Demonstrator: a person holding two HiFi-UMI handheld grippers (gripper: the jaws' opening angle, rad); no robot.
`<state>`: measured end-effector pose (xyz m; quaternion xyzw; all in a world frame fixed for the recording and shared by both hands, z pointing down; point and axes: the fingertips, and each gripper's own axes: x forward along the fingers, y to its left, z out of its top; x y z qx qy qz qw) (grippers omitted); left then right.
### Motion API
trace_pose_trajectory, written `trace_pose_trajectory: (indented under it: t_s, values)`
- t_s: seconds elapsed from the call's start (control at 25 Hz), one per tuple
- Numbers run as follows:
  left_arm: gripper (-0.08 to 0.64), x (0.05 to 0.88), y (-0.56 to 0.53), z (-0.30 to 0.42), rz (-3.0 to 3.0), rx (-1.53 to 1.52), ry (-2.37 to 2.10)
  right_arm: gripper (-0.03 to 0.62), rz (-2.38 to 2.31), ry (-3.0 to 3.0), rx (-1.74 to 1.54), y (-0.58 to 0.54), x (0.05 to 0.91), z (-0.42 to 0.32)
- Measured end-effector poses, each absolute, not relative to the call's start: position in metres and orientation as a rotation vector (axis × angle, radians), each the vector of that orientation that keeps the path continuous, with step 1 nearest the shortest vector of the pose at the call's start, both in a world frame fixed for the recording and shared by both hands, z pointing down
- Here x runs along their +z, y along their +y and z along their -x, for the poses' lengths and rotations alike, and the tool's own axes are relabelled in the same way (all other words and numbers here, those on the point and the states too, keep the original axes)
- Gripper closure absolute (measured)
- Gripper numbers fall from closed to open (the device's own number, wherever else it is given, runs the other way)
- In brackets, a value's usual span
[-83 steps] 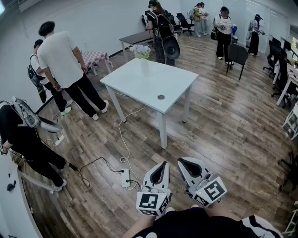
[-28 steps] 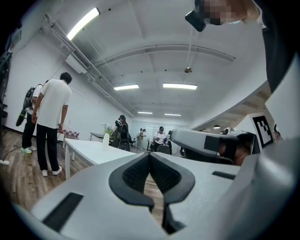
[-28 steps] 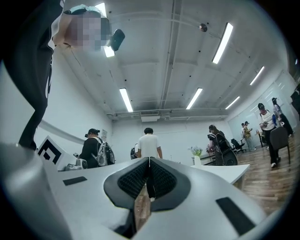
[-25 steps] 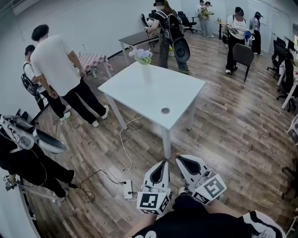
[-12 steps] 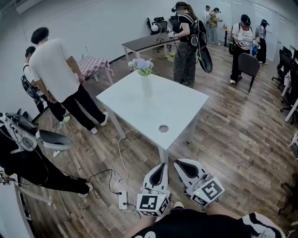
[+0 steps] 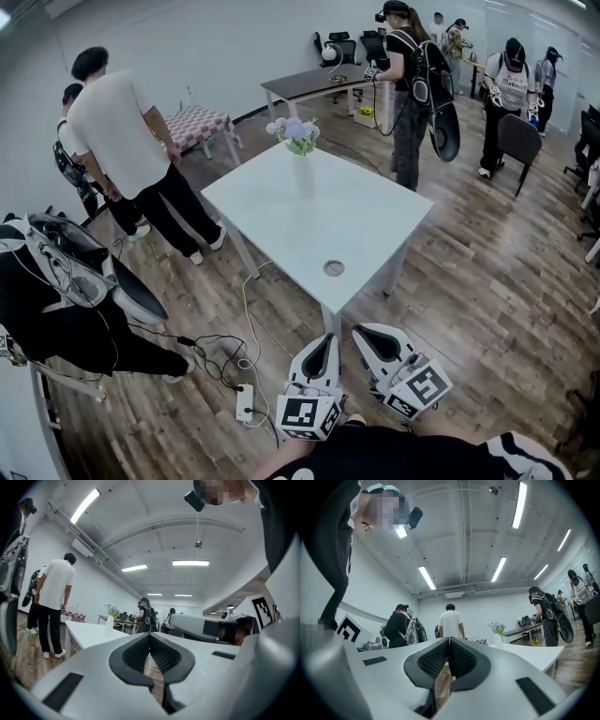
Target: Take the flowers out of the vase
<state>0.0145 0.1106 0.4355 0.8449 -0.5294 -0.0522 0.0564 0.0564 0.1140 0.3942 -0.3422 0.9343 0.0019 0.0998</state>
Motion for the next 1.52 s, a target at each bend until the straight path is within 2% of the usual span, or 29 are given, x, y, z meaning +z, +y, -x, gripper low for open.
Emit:
trace_pose_trajectory:
  t_s: [0.8, 1.52]
  values:
    - [0.558, 0.421, 0.103, -0.016, -2.578, -0.17, -1.68, 0.572, 0.932, 2.761, 0.012, 0.1, 0.385, -0.056]
    - [0.558, 0.431, 0.006, 0.006, -2.555, -0.168, -1.637, 0.572, 0.947, 2.789, 0.008, 0.011, 0.393, -0.031]
